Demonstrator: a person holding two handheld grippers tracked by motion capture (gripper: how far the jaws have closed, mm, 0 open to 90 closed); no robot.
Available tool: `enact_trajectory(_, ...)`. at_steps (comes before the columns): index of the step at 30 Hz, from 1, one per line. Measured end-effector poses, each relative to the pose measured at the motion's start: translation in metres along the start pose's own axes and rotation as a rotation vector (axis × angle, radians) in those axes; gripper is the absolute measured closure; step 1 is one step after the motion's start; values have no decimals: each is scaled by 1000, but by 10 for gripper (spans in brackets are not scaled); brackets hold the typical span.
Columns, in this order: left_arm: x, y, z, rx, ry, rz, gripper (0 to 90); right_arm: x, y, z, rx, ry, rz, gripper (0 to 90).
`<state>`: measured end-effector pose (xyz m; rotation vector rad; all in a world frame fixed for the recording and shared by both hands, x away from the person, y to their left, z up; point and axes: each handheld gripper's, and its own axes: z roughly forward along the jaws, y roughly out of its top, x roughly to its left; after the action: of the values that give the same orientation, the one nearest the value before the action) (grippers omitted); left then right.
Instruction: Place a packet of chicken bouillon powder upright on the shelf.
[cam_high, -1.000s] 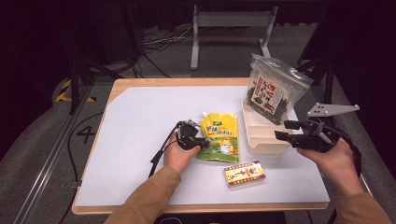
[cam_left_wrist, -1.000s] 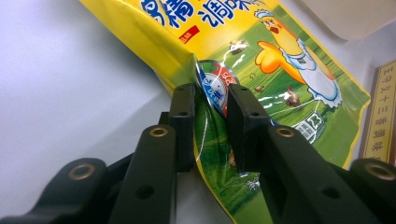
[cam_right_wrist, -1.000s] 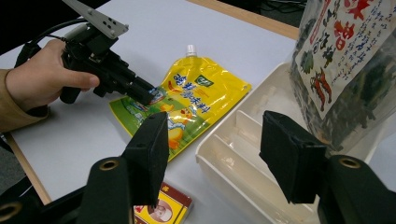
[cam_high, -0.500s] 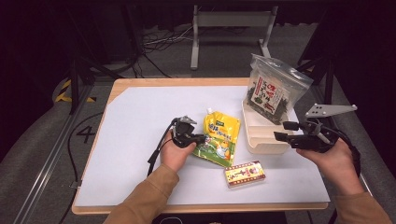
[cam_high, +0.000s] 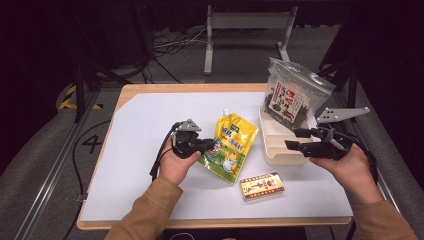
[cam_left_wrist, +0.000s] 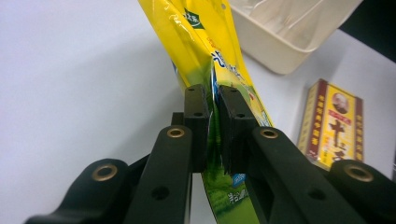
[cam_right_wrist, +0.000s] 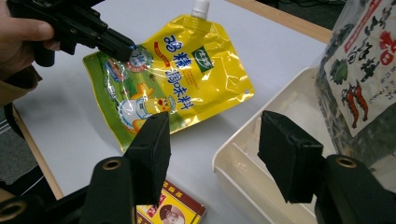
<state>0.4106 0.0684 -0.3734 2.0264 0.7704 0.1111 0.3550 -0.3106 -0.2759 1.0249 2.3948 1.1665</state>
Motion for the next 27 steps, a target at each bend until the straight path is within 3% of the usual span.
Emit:
enact_trajectory(3, -4, 1, -8, -29, -12, 21, 829, -1, 2, 2, 5, 15, 2, 434)
enact_trajectory(10, -14, 5, -27, -87, -86, 149, 827, -2, 8, 10, 30, 43, -1, 421)
enact_trajectory(15, -23, 7, -37, -105, -113, 203, 827, -3, 10, 17, 49, 61, -2, 412)
enact_trajectory(20, -29, 7, -44, -158, -174, 273, 827, -2, 9, 25, 61, 76, 1, 401)
enact_trajectory(27, -33, 9, -47, -196, -207, 319, 827, 1, 7, 35, 67, 119, 3, 379)
